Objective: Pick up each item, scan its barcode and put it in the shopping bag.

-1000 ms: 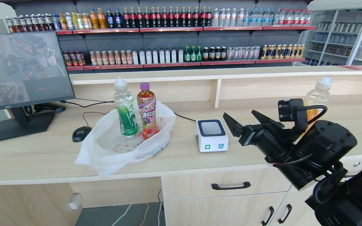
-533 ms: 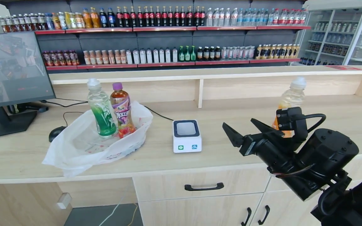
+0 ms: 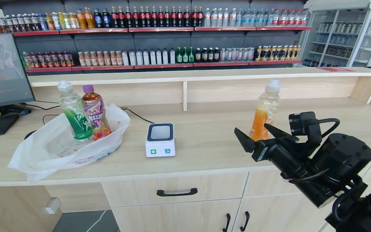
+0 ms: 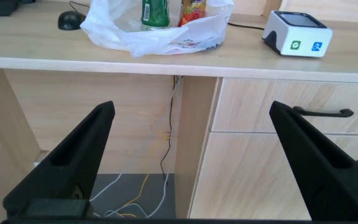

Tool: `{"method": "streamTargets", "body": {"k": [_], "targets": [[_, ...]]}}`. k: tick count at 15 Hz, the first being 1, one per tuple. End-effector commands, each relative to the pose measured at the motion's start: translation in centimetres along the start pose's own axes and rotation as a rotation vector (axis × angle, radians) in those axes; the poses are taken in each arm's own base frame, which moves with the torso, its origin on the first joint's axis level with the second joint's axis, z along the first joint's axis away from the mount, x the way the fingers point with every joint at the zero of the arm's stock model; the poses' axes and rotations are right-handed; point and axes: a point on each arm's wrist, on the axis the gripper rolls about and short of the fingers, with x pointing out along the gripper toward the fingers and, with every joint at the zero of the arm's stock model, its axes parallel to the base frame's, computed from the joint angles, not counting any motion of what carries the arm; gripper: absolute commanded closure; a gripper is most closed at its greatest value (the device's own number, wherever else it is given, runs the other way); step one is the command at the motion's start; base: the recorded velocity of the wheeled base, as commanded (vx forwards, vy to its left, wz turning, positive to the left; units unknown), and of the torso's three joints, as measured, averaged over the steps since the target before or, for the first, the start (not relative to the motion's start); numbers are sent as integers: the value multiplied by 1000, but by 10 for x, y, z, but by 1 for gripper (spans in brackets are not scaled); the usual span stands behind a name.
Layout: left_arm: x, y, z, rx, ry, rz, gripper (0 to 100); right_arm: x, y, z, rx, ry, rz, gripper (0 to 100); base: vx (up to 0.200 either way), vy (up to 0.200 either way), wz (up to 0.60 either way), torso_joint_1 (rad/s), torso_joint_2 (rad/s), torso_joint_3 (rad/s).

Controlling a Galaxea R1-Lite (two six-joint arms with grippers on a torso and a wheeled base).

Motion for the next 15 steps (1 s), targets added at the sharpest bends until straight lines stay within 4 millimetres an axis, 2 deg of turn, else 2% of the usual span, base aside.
{"method": "streamTargets", "body": {"k": [1,2,6,7,15], "targets": [[0,0,0,1,-1,-1,0,1,-1,-5,-5,16,-4,0,0,-200,0,7,2,-2],[0,0,0,1,-1,1,0,2,-3,-7,-9,24,-11,0,0,-200,0,7,2,2],[0,0,0,4,-1,-1,0,15,-35,-14,-30,32,-121,0,0,0,0,0,0,0],[0,0,0,3,-1,-1,0,18,-38,-16,-34,33,-130,0,0,0,0,0,0,0],[0,0,0,7,-1,1,0,46,-38,-33,-20,32,-131,0,0,0,0,0,0,0]]}}
